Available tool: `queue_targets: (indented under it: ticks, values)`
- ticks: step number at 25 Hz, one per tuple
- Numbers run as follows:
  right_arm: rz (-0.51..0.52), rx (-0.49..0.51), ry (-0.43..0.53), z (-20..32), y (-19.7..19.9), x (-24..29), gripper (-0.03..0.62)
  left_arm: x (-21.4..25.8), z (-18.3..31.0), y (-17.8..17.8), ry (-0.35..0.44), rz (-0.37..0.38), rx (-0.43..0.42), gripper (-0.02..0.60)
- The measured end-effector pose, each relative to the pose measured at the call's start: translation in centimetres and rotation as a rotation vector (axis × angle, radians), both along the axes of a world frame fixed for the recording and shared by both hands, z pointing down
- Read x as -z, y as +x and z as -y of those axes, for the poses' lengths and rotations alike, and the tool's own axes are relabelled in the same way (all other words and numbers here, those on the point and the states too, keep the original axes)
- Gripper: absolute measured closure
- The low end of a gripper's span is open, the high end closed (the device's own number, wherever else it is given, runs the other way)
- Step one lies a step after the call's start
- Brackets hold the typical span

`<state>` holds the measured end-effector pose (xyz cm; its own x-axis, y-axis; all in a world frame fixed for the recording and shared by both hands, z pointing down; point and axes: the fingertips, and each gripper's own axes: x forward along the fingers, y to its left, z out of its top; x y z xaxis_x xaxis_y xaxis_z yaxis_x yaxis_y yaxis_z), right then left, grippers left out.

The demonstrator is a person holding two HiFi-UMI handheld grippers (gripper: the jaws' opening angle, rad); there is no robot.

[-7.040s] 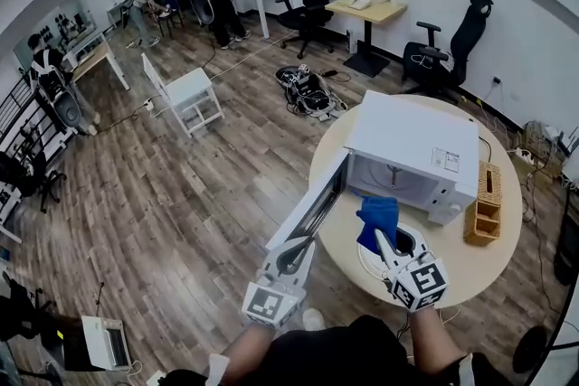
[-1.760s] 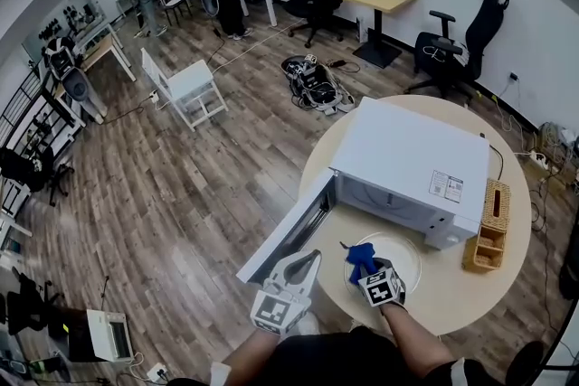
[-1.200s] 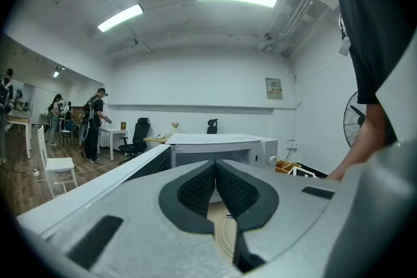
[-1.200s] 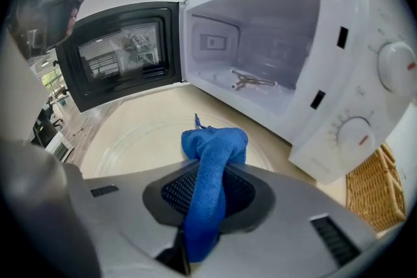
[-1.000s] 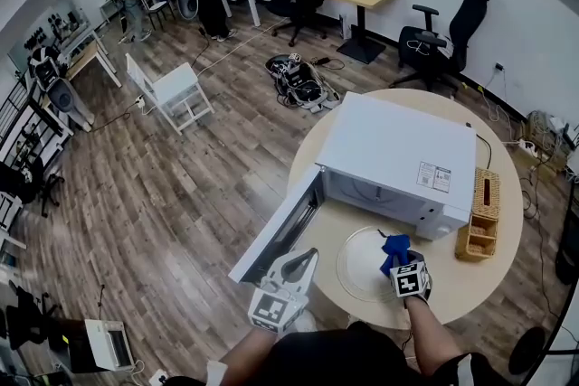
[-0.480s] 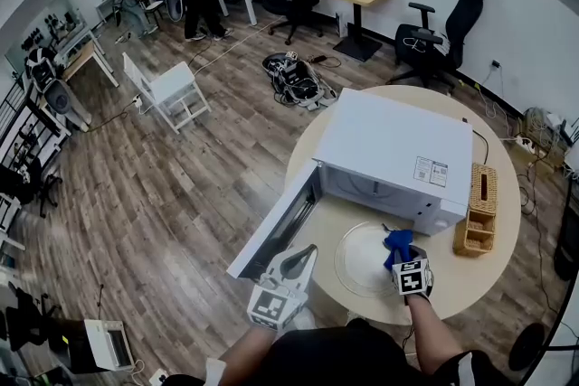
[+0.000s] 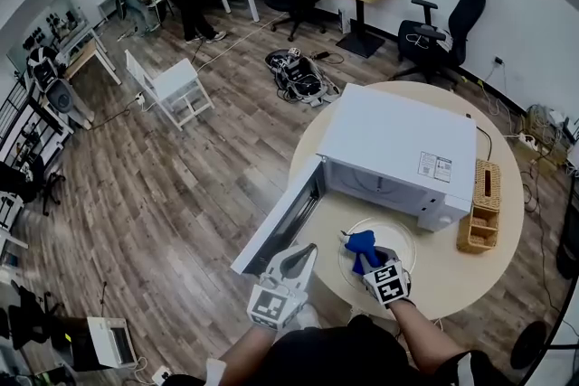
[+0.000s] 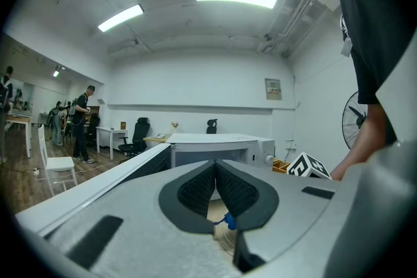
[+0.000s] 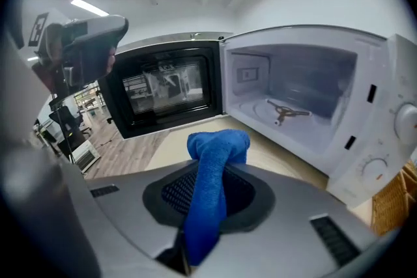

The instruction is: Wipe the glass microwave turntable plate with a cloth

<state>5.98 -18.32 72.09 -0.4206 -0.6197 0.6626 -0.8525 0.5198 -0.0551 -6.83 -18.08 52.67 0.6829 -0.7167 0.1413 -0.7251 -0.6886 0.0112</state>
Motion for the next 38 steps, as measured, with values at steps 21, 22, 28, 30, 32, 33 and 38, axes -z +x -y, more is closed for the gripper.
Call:
queue_targets:
  ticks: [21, 22, 28, 30, 32, 33, 38]
  values:
    - [-0.109, 0.03, -0.129, -4.9, 1.4, -6.5, 0.533, 0.0, -1.1, 0.5, -0.016, -0.018, -0.043, 0.575]
    - [-0.117, 0.015, -0.128, -5.2, 2.2, -6.4, 0.533, 0.0, -1.1, 0.8, -0.029, -0.024, -0.046, 0.575]
    - [-0.182, -0.092, -0.123, -6.2, 8.0, -6.3, 0.531, -0.5, -1.0, 2.8, -0.045, -0.026, -0.098, 0.575]
    - [-0.199, -0.118, -0.118, -6.4, 9.8, -6.4, 0.531, -0.5, -1.1, 3.4, -0.039, -0.016, -0.123, 0.575]
    - [-0.221, -0.14, -0.115, -6.5, 11.6, -6.4, 0.531, -0.6, -1.1, 3.8, -0.021, -0.007, -0.142, 0.575]
    - [-0.228, -0.153, -0.116, -6.6, 12.3, -6.4, 0.531, -0.6, -1.1, 4.0, -0.013, -0.006, -0.147, 0.575]
    - [-0.195, -0.212, -0.096, -6.3, 13.5, -5.4, 0.531, 0.0, -1.2, 4.4, -0.013, -0.017, -0.154, 0.575]
